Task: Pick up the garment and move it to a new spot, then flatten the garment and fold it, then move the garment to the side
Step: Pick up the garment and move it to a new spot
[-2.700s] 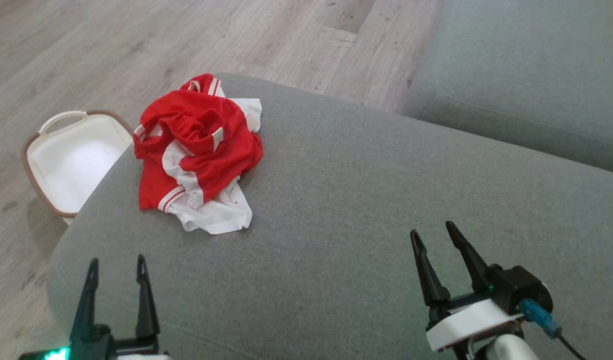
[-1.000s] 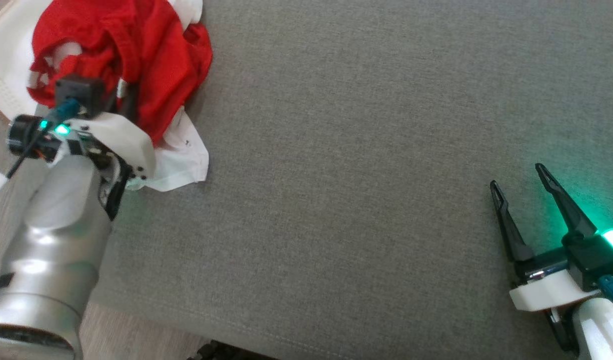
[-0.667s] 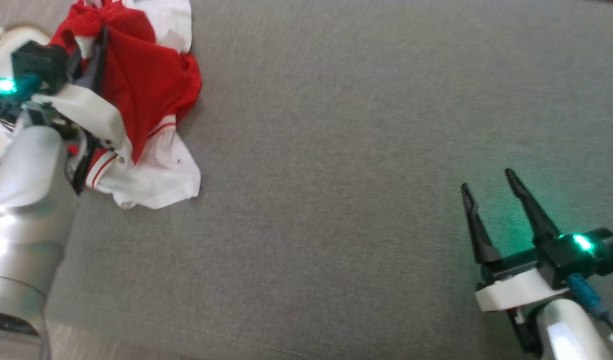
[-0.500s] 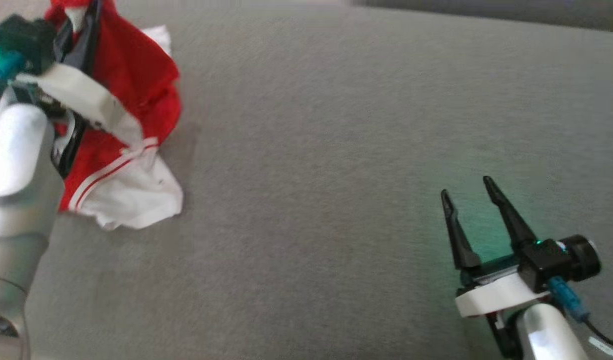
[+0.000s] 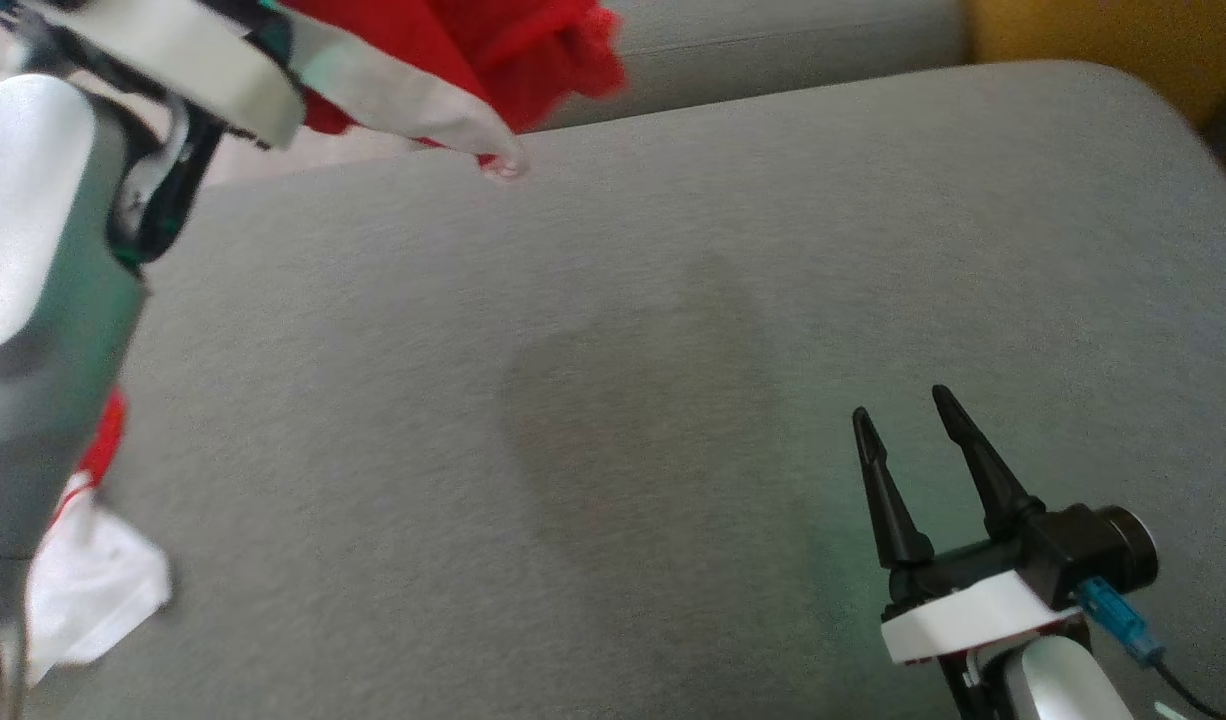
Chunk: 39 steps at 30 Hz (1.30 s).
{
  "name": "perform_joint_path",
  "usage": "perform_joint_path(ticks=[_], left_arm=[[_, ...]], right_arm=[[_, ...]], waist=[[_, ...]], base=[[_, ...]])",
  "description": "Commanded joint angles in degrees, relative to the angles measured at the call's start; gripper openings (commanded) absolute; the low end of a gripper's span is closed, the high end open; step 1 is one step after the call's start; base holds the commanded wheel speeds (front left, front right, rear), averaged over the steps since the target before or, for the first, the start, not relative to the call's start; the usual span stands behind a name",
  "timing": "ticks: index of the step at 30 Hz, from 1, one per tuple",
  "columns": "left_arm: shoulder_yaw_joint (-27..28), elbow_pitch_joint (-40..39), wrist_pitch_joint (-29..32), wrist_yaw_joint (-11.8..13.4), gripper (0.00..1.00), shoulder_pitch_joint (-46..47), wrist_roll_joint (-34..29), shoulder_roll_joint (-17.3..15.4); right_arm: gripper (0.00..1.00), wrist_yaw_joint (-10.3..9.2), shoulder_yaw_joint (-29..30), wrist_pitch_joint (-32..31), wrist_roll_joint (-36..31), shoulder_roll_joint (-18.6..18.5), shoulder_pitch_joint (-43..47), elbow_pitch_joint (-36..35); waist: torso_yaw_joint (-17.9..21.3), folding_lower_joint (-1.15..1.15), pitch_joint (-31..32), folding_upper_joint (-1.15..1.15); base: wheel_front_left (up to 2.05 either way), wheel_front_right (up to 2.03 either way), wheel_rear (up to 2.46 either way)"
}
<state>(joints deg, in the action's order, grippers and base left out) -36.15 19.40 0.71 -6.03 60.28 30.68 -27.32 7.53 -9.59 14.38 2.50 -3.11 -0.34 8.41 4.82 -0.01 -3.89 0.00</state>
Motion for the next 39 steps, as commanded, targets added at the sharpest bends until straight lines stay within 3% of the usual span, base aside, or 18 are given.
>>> perform_joint_path(ticks=[1, 9, 18, 19, 20, 24, 39], left_arm=[[3.01, -2.09, 0.56, 0.77, 0.0, 2.72, 1.02, -1.28], [-0.76, -1.91, -0.72, 2.32, 0.0, -7.56, 4.64, 5.61], [-6.37, 15.22, -13.69, 4.2, 0.0, -24.57, 4.08, 15.42], [-6.43, 16.82, -14.37, 4.13, 0.82, -25.26, 4.05, 16.46], [-6.06, 18.22, -14.87, 4.41, 1.0, -25.79, 4.16, 17.49], [-3.1, 18.55, -15.64, 6.14, 1.0, -27.18, 2.7, 20.44], [15.5, -4.14, -15.7, 10.16, 1.0, -49.8, -14.26, 23.28]], right_arm=[[1.0, -0.04, -1.48, 0.62, 0.47, 0.21, -1.19, -1.97], [1.0, -0.04, -2.12, 0.62, 2.98, 0.23, -3.19, -2.43], [1.0, -0.04, -2.95, 0.62, 4.48, 0.23, -4.58, -2.53], [1.0, -0.04, -2.96, 0.62, 4.41, 0.23, -4.58, -2.41], [1.0, -0.04, -2.91, 0.62, 4.28, 0.23, -4.51, -2.29], [1.0, -0.04, -2.38, 0.62, 3.68, 0.23, -3.87, -1.66], [1.0, -0.04, 1.01, 0.62, 1.36, 0.23, 0.84, 0.22]], waist=[[6.58, 0.01, 1.41, 0.0], [13.65, 0.01, -3.25, 0.0], [16.58, 0.01, -6.47, 0.0], [16.41, 0.01, -6.49, 0.0], [16.07, 0.01, -6.36, 0.0], [13.61, 0.01, -4.88, 0.0], [-3.99, 0.01, 5.92, 0.0]], base=[[0.0, 0.0, 0.0], [0.0, 0.0, 0.0], [0.0, 0.0, 0.0], [0.0, 0.0, 0.0], [0.0, 0.0, 0.0], [0.0, 0.0, 0.0], [0.0, 0.0, 0.0]])
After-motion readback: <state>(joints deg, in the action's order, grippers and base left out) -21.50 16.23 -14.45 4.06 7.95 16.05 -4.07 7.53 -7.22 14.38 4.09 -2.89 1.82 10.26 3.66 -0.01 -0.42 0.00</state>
